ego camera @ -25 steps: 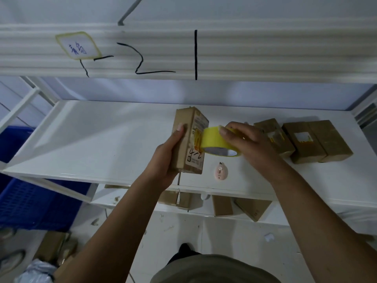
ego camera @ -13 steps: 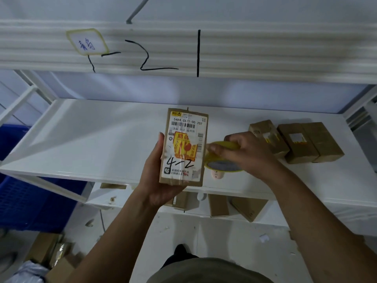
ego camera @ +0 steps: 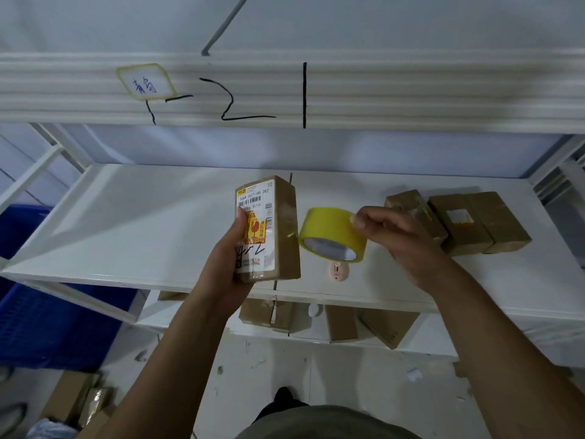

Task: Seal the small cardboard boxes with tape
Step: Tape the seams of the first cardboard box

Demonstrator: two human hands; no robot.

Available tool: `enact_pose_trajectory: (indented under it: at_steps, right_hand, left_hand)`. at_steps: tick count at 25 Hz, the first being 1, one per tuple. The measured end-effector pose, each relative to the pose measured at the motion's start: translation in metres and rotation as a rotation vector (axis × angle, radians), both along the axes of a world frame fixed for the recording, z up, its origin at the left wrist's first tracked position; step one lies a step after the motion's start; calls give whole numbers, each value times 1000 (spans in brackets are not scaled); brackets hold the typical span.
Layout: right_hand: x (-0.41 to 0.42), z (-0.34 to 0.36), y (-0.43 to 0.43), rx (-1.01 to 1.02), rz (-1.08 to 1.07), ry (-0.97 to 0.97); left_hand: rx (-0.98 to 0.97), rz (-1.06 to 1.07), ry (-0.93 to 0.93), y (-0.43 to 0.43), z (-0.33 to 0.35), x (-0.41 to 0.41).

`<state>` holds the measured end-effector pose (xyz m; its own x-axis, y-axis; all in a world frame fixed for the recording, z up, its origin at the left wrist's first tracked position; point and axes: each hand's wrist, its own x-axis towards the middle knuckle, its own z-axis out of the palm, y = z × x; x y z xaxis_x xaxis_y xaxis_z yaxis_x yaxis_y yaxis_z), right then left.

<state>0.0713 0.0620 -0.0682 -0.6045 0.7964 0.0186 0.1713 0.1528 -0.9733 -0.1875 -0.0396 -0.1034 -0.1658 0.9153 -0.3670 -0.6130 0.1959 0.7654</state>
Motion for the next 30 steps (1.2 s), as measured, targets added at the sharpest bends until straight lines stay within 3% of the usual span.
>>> enact_pose_trajectory:
  at_steps: [3, 7, 9, 14, 19, 21, 26, 28, 30]
  right_hand:
    - [-1, 2, -2, 43, -12, -44]
    - [-17, 1, -2, 177, -143, -264]
    - [-20, -3, 0, 152, -121, -299]
    - [-19, -5, 3, 150, -159, -353]
    - [-27, -11, -2, 361, -211, -546]
    - [-28, -7, 0, 373, -217, -513]
    - [-6, -3, 8, 67, 91, -196]
    - [-1, -10, 13, 83, 14, -232]
    - [0, -17, 23, 168, -105, -411]
  left_hand:
    - [13, -57, -183, -1, -3, 6]
    - [31, -239, -368, 2, 1, 32]
    - [13, -276, -252, 5, 2, 35]
    - [-38, -56, 473, 14, -2, 35]
    - [-27, -293, 536, 18, 6, 30]
    - [-3, -217, 637, 23, 3, 33]
    - [-31, 33, 570, 27, -9, 19]
    - [-30, 38, 555, 23, -16, 13]
    - [-70, 31, 346, 23, -24, 12]
